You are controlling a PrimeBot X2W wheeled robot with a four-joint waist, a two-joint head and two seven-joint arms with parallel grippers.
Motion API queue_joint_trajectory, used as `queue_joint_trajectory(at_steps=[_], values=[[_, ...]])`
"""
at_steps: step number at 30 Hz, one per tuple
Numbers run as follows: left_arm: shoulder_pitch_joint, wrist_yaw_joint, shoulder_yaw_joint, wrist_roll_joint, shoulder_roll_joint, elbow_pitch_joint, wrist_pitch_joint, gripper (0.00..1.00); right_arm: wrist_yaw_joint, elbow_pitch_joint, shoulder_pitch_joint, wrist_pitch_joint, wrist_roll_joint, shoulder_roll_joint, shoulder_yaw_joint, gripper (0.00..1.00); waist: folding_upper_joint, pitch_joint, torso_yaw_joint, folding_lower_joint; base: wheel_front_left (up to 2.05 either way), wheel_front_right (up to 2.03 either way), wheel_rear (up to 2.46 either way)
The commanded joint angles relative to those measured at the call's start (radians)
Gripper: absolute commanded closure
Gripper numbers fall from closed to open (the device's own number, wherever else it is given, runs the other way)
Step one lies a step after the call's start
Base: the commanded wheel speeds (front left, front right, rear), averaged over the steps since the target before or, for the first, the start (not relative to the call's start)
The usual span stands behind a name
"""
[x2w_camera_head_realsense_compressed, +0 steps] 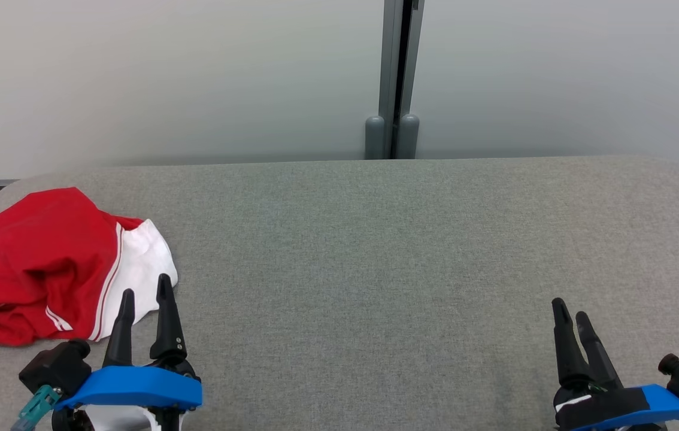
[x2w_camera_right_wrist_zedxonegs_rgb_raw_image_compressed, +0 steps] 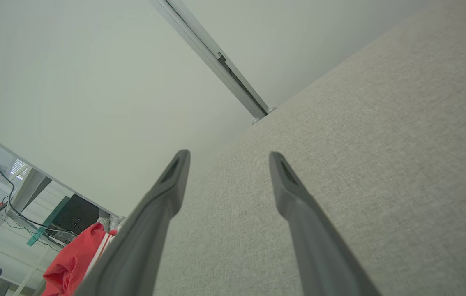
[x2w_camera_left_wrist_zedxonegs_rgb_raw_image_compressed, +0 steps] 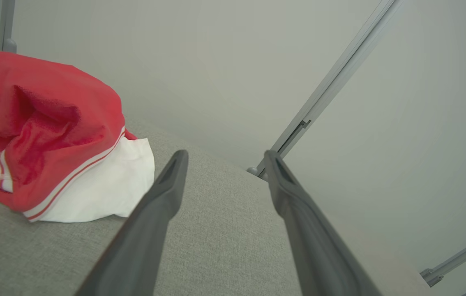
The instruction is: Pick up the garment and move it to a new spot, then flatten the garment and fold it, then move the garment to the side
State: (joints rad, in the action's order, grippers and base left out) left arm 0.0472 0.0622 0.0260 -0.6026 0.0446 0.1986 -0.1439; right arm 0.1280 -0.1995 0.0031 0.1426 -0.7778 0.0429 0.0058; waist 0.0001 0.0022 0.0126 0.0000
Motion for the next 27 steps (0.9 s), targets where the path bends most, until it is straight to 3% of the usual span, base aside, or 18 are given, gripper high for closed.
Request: queue_joint_trajectory(at_steps=[1, 27], values=[[0.006, -0.002, 0.005, 0.025, 0.007, -0.005, -0.009, 0.0, 0.003, 0.008, -0.003, 0.011, 0.023, 0.008, 0.003, 0.0, -0.0001, 0.0, 0.0, 0.0, 0.0, 0.0, 0.0], [0.008, -0.033, 0.024, 0.286, 0.007, 0.028, -0.069, 0.0, 0.003, 0.003, 0.012, 0.071, 0.286, 0.01, 0.021, 0.0, -0.0001, 0.002, 0.009, 0.0, 0.0, 0.0, 0.0]])
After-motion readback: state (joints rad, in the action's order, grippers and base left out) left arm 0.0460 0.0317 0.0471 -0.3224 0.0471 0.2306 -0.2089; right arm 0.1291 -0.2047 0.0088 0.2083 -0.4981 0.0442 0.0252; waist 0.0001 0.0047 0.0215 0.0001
